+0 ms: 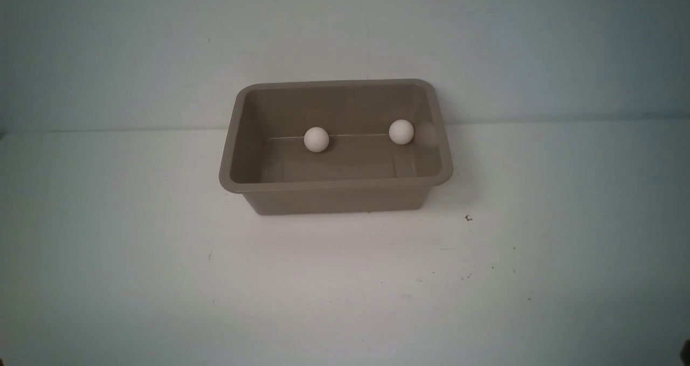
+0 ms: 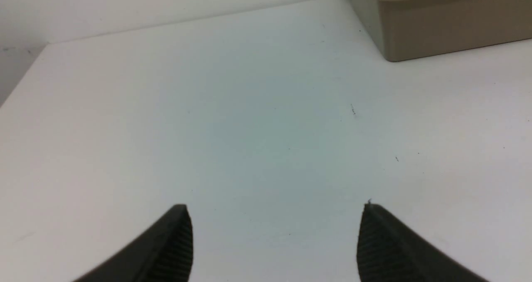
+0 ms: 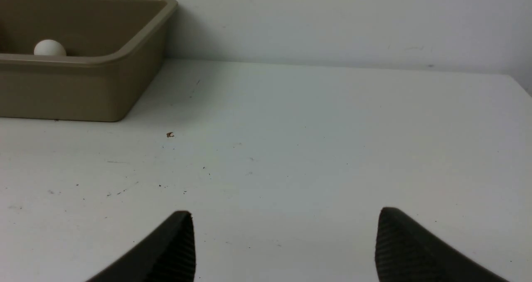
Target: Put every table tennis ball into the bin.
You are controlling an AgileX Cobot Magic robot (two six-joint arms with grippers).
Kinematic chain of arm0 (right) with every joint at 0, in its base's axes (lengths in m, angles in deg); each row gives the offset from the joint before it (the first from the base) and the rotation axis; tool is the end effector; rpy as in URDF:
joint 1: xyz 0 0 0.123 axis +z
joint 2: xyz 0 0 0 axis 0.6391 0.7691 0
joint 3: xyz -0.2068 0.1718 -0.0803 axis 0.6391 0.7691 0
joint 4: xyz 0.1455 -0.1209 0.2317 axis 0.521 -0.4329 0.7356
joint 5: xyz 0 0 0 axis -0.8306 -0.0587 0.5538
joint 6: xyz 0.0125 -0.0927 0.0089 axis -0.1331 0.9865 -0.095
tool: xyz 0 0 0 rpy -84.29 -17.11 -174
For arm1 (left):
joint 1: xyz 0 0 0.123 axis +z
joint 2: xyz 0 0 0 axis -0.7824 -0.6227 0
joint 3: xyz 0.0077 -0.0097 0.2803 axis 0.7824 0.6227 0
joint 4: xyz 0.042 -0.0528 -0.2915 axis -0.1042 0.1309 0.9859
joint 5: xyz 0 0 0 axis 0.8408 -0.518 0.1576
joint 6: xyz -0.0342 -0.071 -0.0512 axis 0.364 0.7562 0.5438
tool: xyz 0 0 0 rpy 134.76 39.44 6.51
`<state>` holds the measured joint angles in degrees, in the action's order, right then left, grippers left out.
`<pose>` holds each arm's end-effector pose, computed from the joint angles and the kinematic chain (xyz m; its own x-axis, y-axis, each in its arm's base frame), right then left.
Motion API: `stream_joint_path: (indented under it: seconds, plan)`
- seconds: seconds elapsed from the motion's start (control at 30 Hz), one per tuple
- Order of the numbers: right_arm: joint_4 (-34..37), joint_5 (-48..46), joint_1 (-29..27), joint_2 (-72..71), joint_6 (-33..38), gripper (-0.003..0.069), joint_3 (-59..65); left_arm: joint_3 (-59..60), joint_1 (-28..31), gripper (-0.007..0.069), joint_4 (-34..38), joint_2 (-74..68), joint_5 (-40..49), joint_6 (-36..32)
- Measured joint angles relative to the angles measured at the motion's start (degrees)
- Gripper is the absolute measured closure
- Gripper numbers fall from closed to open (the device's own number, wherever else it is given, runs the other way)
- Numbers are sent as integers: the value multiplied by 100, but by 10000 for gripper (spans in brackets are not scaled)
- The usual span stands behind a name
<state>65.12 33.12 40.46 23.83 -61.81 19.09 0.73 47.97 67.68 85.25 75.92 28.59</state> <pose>0.1072 0.0078 0.1706 -0.2997 -0.0396 -0.9532 -0.0884 0.9960 -0.0136 0.1073 -0.0049 0.1681 -0.3116 0.0874 -0.9462 0.0654 0.9954 0.0704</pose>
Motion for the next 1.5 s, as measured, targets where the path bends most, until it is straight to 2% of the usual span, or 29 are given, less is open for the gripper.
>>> stream_joint_path:
  seconds: [0.77,1.07,1.37,1.5]
  plan:
    - [0,0,0,0,0,134,0,0,5,146,0,0,0,0]
    - [0,0,0,0,-18,134,0,0,261,146,-18,0,0,-20]
    - [0,0,0,0,-24,134,0,-5,274,146,735,0,0,351]
    - [0,0,0,0,-24,134,0,-5,274,146,794,0,0,-38]
